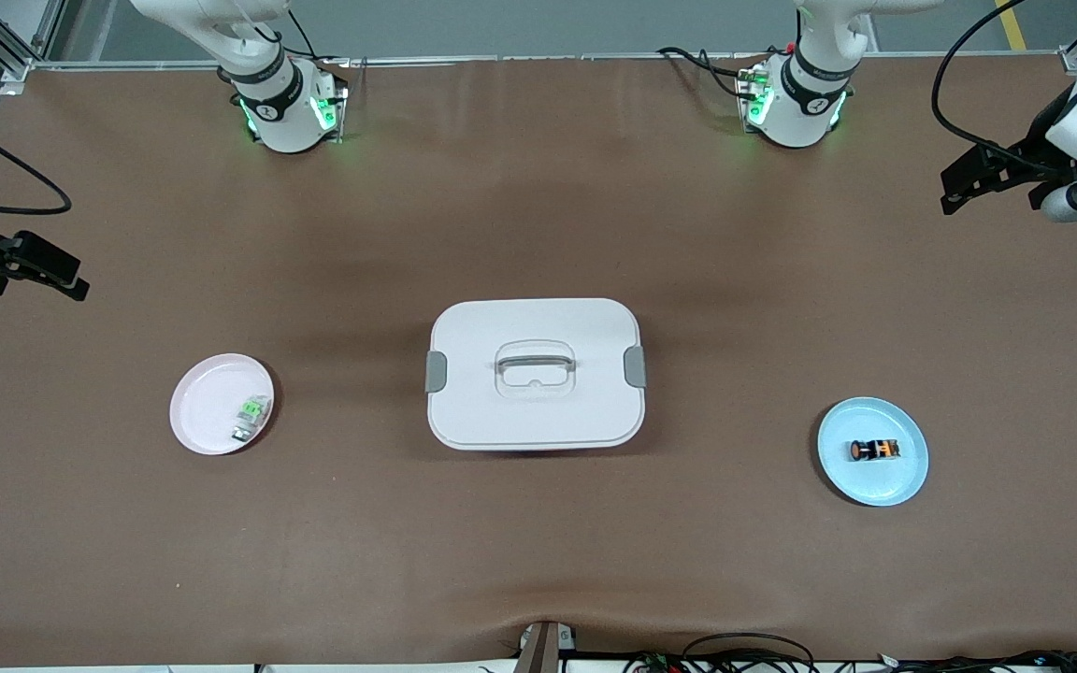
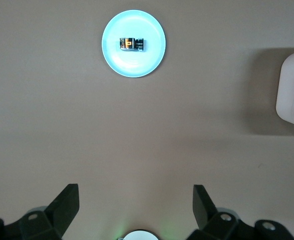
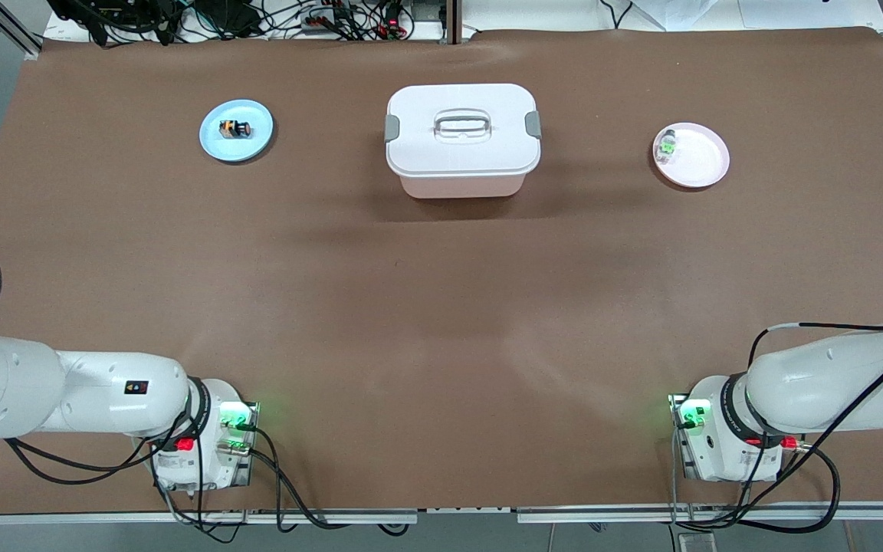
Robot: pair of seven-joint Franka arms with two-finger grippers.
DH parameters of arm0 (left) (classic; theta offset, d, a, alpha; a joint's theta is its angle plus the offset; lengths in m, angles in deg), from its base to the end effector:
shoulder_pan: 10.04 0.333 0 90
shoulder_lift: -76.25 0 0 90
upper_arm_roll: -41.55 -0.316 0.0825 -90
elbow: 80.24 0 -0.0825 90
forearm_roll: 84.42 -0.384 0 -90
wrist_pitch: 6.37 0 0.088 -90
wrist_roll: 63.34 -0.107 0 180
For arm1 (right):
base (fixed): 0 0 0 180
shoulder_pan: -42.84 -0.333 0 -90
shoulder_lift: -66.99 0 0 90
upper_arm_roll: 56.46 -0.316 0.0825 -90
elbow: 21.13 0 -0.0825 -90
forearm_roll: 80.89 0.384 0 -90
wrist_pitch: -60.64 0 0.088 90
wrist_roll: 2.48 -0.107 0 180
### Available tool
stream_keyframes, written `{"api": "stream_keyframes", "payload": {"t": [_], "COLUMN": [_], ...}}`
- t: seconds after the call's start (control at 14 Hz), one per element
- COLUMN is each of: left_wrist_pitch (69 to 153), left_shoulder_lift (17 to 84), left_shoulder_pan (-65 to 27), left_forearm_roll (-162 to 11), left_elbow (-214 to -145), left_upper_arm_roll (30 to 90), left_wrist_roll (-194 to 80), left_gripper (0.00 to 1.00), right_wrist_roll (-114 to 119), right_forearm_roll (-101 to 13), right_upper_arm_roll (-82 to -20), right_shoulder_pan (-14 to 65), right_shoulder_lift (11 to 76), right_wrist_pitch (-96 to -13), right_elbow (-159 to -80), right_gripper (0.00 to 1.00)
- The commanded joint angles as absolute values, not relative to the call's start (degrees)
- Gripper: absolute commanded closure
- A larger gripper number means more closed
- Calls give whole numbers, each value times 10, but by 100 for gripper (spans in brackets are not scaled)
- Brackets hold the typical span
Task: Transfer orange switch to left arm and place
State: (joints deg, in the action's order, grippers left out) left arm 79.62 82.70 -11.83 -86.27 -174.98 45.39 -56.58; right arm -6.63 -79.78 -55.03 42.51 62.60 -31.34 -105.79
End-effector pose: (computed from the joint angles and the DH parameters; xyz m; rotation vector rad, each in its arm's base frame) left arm 0.5092 -0.0486 0.6397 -3.0970 -0.0339 0.0556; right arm 0.5823 -0.0086 0.6283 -3.1185 0.1431 -0.0791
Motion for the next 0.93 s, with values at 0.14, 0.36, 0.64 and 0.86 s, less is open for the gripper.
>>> {"api": "stream_keyframes", "payload": {"t": [0.14, 0.36, 0.64, 0.86], "left_wrist_pitch": [783, 783, 782, 780], "left_shoulder_lift": [821, 822, 823, 823], "left_shoulder_pan": [-122, -122, -122, -122], "left_forearm_roll": [-842, -842, -842, -842], "left_elbow": [-1734, -1734, -1735, -1734], "left_upper_arm_roll": [451, 451, 452, 451], "left_wrist_roll": [-575, -575, -573, -570], "left_gripper": [0, 0, 0, 0], "right_wrist_roll": [-62, -62, -28, -27], "right_forearm_roll": [-807, -807, -824, -824], "right_upper_arm_roll": [-553, -553, -552, -552], "right_shoulder_pan": [424, 420, 421, 421], "right_shoulder_lift": [644, 644, 645, 646], "right_wrist_pitch": [-318, -318, -318, -319], "right_elbow": [-1074, -1073, -1071, -1071], "right_gripper": [0, 0, 0, 0]}}
